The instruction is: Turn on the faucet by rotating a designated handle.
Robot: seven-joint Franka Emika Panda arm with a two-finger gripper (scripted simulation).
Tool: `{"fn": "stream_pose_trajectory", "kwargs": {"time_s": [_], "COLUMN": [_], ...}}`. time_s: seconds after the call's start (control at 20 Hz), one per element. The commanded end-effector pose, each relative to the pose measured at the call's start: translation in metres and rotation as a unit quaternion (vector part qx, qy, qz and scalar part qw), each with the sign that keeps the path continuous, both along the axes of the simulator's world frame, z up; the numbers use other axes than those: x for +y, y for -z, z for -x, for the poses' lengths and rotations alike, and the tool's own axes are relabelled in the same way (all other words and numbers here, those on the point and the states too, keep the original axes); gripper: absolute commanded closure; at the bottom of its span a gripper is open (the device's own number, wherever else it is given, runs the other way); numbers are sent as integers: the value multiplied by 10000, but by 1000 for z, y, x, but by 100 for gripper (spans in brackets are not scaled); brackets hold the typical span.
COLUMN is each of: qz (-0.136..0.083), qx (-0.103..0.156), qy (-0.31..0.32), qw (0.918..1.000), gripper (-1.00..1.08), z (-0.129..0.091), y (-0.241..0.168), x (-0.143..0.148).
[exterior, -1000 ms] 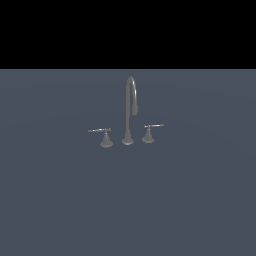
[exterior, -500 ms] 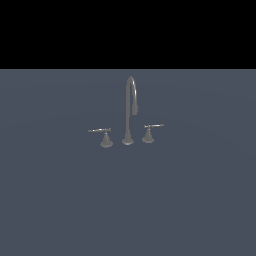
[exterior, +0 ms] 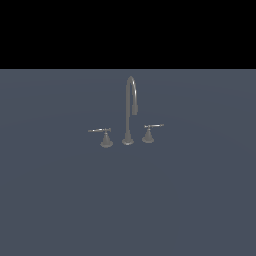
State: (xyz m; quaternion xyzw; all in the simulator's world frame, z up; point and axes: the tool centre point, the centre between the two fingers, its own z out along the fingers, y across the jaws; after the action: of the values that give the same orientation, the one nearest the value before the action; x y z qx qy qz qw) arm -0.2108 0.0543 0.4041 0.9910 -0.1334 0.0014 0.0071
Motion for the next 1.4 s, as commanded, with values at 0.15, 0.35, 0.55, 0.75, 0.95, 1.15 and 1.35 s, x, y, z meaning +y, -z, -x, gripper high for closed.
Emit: {"fn": "stream_pose_trajectory", "kwargs": {"time_s": [0.15, 0.35, 0.55, 0.75, 0.95, 1.15, 1.35], "qz": [-16, -28, -42, -55, -69, -80, -88], "qx": [-2, -4, -4, -5, -6, -7, -8], "qy": [565, 967, 1359, 1737, 2095, 2432, 2752], "qw": [9984, 9953, 9907, 9848, 9778, 9699, 9614], "gripper": [108, 108, 108, 108, 108, 108, 108], "z": [-20, -36, -53, -70, -88, -106, -123], "y": [35, 59, 84, 107, 130, 151, 171], "x": [22, 36, 49, 60, 69, 77, 83]}}
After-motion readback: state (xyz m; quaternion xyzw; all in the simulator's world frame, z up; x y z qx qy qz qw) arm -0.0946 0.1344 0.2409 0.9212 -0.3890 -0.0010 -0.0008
